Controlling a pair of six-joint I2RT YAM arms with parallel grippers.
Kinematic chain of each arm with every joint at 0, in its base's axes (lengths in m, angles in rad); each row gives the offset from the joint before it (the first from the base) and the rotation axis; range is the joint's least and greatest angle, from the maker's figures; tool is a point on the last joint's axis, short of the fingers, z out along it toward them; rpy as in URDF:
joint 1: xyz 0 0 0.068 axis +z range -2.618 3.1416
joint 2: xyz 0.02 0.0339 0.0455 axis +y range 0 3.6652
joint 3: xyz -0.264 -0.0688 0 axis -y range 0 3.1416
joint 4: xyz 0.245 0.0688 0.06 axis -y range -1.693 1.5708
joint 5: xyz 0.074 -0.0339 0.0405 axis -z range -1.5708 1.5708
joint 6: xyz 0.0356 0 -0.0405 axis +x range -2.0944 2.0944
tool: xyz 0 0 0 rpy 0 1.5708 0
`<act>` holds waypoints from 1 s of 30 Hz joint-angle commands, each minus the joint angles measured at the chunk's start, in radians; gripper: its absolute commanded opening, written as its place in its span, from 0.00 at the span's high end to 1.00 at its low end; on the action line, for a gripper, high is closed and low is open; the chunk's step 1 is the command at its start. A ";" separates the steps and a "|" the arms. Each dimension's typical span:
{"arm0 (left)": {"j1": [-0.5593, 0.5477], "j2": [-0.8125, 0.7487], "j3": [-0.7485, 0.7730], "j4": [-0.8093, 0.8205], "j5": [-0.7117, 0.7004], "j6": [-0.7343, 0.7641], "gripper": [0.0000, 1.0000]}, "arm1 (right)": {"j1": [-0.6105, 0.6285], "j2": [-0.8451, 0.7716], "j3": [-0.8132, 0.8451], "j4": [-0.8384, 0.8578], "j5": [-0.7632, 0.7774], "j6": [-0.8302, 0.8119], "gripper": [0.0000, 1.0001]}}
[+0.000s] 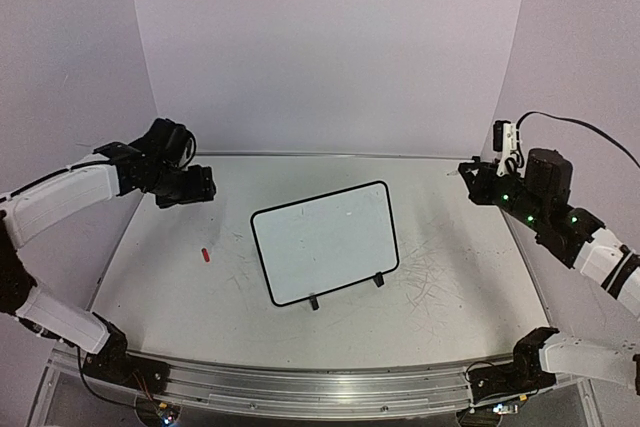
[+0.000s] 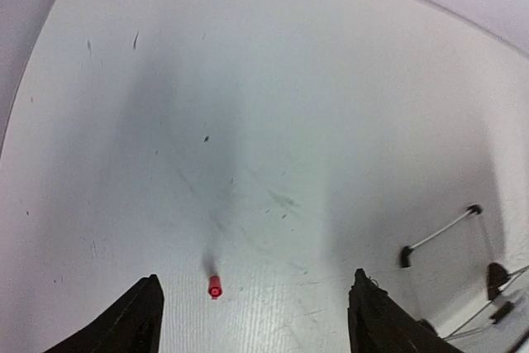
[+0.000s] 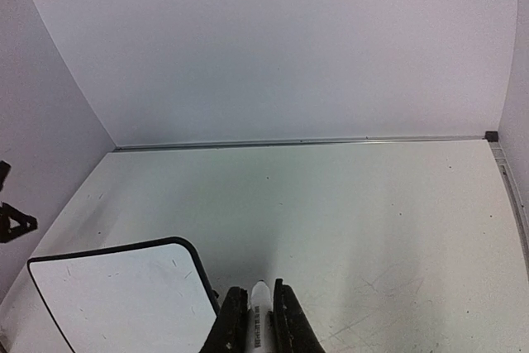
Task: Write a sentence on the whiteboard
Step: Place the pen cap at the center of the board, then hold the whiteboard at the center of the board.
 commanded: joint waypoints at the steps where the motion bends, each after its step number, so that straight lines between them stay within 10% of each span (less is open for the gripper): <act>1: -0.001 -0.135 -0.045 0.064 0.079 0.007 0.13 | 0.018 -0.009 -0.015 -0.007 0.073 0.010 1.00; 4: -0.003 -0.190 -0.115 0.161 0.168 0.009 0.01 | 0.049 0.042 -0.001 -0.023 0.068 0.030 1.00; 30: -0.017 -0.392 -0.625 0.840 0.594 -0.060 0.01 | 0.248 0.122 -0.010 0.133 0.016 0.039 1.00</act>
